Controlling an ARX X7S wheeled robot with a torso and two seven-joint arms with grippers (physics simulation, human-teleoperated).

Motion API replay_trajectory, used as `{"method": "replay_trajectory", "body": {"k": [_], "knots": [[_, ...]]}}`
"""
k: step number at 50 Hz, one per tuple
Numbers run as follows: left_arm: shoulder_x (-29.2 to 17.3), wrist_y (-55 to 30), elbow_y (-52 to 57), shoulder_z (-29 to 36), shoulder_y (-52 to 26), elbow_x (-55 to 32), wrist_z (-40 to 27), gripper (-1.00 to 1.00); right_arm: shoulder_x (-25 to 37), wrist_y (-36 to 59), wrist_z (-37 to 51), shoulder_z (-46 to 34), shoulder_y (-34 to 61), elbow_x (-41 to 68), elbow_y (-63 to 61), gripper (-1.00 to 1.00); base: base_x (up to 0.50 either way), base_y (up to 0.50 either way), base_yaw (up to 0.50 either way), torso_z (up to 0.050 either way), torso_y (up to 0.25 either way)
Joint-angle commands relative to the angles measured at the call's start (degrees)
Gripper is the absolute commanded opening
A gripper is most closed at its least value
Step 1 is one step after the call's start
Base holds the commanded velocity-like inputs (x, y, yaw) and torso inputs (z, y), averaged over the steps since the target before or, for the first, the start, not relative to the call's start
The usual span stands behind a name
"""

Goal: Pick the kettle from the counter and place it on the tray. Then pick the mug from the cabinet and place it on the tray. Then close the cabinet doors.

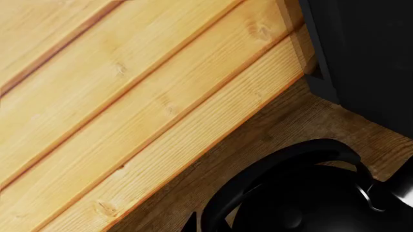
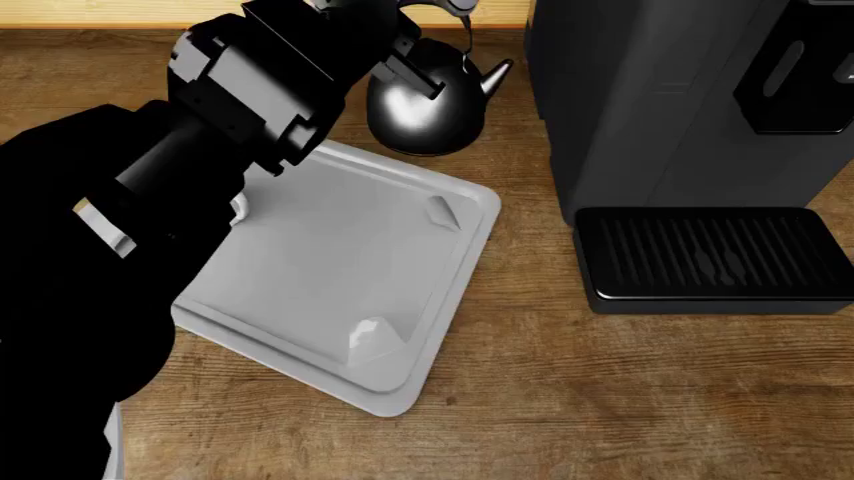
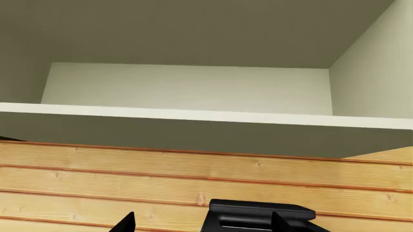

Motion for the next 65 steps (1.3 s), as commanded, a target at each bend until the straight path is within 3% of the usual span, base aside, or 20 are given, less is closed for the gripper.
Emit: {"method": "replay_trajectory", "body": {"k": [1,14,39,53,65], "knots": [[-0.01,0.89,-0.38,-0.12,0.34,0.33,-0.41,-1.00,-0.70,0.95,0.03,1.38,-0.92,0.41,0.00,1.00,0.00,0.00,0.00,0.000,0.000],[-0.02,4.19,-2.40,-1.30,-1.01,-0.80,-3.35,-1.00,-1.03,1.16,0.03,1.72,-1.15,0.45,0.00,1.00,0.00,0.00,0.00,0.000,0.008],[-0.44,7.58,-3.48,-1.27,-0.13,-2.12,-2.85,-1.00,-1.75,1.92,0.03,3.08,-2.06,0.90,0.00,1.00,0.00,0.00,0.00,0.000,0.223],[-19.58,1.37,32.26,-2.28,0.95,-6.63,-15.13,-1.00,-7.11,6.89,0.03,6.49,-6.63,0.28,0.00,1.00,0.00,0.00,0.00,0.000,0.000],[-32.06,-0.86,56.45,-3.24,0.73,-9.67,-22.86,-1.00,-9.09,8.77,0.03,8.61,-8.52,0.94,0.00,1.00,0.00,0.00,0.00,0.000,0.000]]}}
